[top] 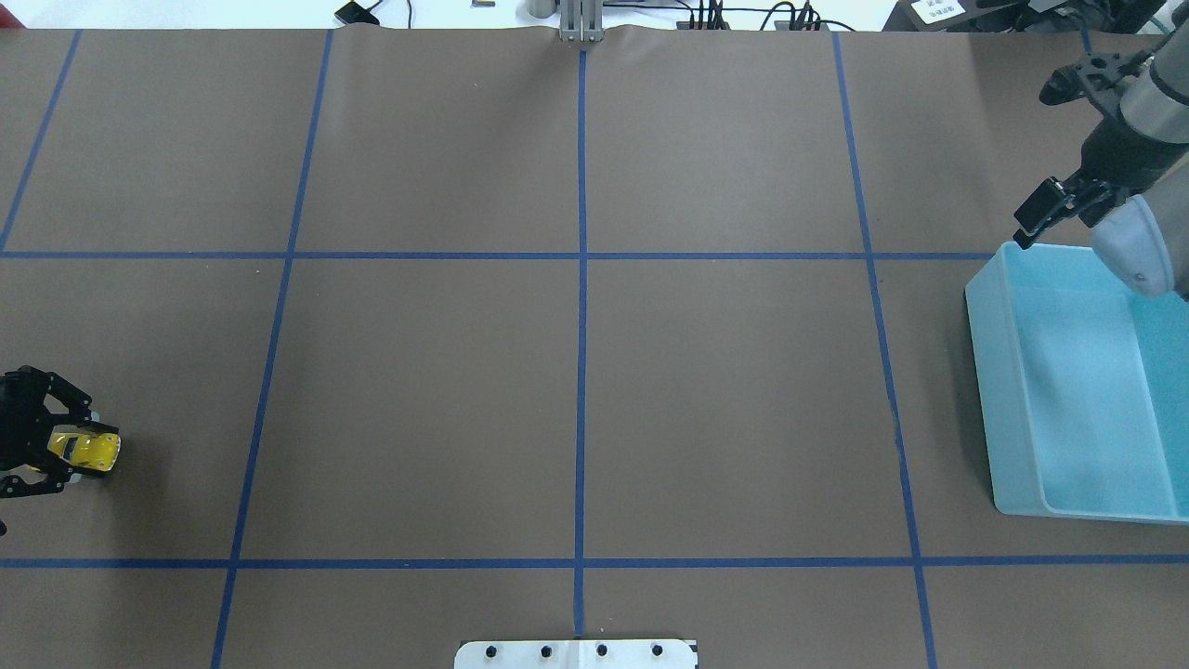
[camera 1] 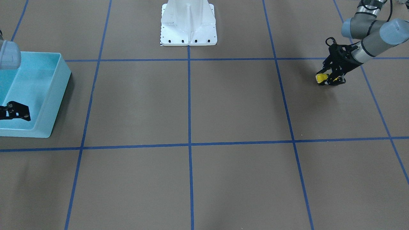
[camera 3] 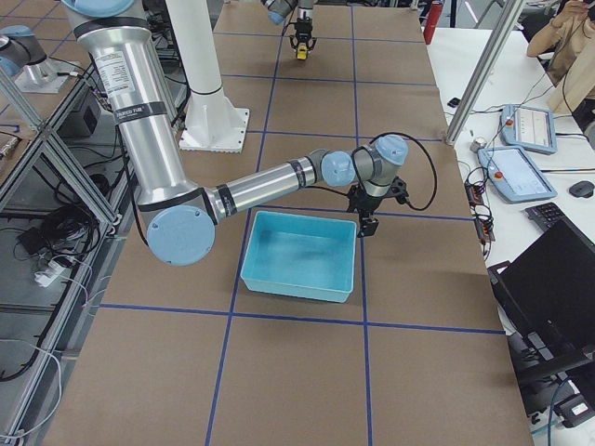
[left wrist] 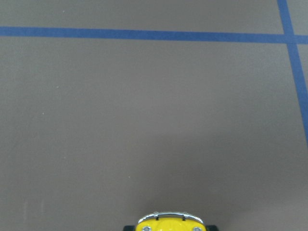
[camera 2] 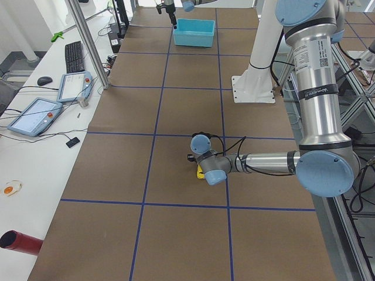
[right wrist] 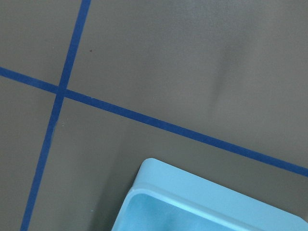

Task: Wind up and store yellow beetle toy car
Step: 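Drag the yellow car backward toward the robot with the left gripper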

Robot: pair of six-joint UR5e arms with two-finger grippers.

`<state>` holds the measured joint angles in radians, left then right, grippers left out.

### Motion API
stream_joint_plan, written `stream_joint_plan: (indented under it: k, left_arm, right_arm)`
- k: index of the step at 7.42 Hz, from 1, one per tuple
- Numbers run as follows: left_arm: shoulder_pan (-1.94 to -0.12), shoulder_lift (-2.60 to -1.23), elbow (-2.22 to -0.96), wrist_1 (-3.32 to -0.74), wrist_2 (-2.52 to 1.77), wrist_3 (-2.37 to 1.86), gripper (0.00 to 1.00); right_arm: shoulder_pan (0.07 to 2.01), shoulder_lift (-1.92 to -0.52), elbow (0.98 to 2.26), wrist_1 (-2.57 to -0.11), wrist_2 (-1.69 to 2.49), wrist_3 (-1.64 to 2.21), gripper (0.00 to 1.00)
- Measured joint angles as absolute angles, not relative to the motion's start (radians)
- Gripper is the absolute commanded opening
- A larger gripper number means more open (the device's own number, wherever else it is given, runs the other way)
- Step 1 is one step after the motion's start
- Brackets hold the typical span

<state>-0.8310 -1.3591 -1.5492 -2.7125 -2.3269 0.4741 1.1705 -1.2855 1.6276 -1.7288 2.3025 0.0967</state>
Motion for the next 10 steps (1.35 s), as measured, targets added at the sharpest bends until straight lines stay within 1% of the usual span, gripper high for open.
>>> stream_joint_plan:
  k: [3,7,8,9,10]
  left_arm:
    - [-0.851,-1.359,-1.481,-2.796,-2.345,0.473,0.00]
    - [-0.885,-1.355,-1.448,-2.826,-2.371,0.477,0.00]
    - [-0.887,-1.354,-1.438,-2.838,-2.371,0.477,0.25]
    - [-0.891,-1.353,-1.429,-2.853,-2.372,0.475,0.99]
    - [-0.898,-1.352,-1.424,-2.865,-2.371,0.472,1.00]
  right_arm:
    - [1.170,-1.285,1.628,-1.729,2.303,0.097,1.00]
    - [1.170,-1.285,1.628,-1.729,2.304,0.097,1.00]
    - [1.170,-1.285,1.628,-1.729,2.304,0.097,1.00]
    - [1.170,-1.285,1.628,-1.729,2.304,0.097,1.00]
    - [1.170,-1.285,1.629,-1.729,2.304,0.097,1.00]
